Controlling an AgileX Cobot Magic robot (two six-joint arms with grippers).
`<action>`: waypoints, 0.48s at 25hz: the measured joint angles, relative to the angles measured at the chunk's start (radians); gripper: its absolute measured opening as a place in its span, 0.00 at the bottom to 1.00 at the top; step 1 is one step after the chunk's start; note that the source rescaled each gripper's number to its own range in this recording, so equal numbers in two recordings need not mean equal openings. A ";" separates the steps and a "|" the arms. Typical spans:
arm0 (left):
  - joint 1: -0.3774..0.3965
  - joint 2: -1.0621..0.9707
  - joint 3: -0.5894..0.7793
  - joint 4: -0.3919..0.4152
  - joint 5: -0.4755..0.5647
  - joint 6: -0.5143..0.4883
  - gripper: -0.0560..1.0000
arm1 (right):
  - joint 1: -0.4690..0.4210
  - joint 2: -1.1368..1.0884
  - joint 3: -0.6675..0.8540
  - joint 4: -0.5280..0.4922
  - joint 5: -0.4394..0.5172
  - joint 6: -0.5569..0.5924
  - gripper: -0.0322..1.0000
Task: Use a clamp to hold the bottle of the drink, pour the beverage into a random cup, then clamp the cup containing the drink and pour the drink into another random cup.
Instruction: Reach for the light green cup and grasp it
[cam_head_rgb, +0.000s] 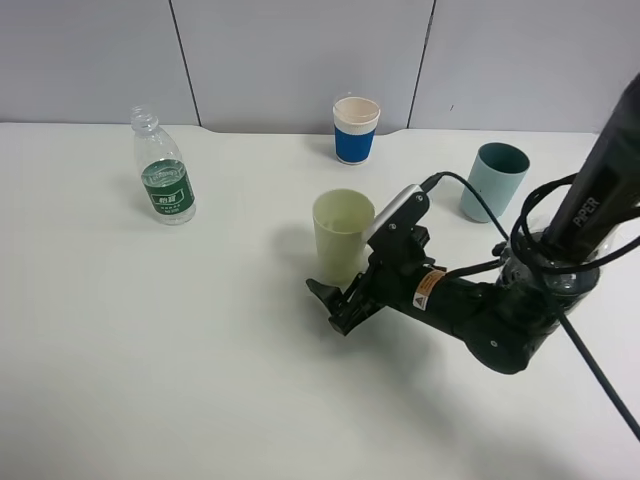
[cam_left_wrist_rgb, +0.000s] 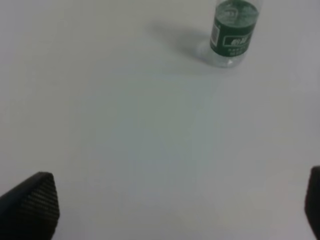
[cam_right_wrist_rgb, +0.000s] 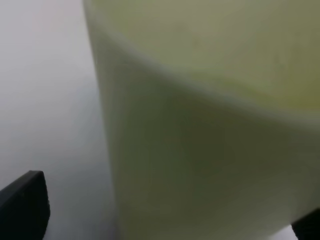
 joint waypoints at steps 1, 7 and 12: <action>0.000 0.000 0.000 0.000 0.000 0.000 1.00 | 0.000 0.004 0.000 0.000 0.000 -0.001 0.98; 0.000 0.000 0.000 0.000 0.000 0.000 1.00 | 0.000 0.005 -0.012 -0.005 0.000 -0.015 0.98; 0.000 0.000 0.000 0.000 0.000 0.000 1.00 | 0.000 0.005 -0.046 -0.022 -0.001 -0.017 0.98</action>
